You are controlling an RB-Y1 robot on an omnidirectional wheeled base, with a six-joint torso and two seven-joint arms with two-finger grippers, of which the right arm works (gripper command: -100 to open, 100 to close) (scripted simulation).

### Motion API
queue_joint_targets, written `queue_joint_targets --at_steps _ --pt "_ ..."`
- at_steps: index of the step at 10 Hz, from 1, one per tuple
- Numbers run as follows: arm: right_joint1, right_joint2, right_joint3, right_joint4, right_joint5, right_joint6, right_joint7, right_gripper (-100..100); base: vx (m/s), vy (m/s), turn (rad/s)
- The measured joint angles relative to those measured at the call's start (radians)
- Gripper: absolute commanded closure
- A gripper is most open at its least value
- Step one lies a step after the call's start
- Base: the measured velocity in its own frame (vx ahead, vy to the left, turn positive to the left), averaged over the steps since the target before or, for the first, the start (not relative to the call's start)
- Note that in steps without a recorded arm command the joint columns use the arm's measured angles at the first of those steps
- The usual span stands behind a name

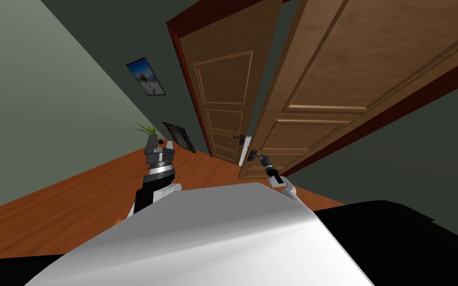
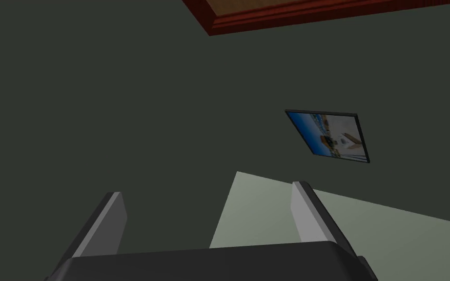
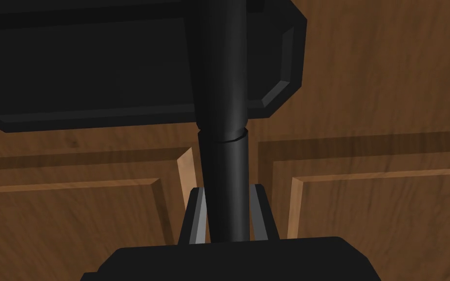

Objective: Pull the door open

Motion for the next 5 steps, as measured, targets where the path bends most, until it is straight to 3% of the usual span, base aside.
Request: queue_joint_targets --at_steps 2,3,5 --pt "0.022 -0.019 0.020 -0.013 0.001 -0.022 -0.020 100 -0.152 -0.039 0.040" --pt "0.026 -0.019 0.022 -0.011 0.002 -0.022 -0.021 100 -0.162 -0.037 0.128" --pt "0.044 -0.039 0.024 -0.012 0.000 -0.042 -0.034 100 -0.205 -0.063 0.144"
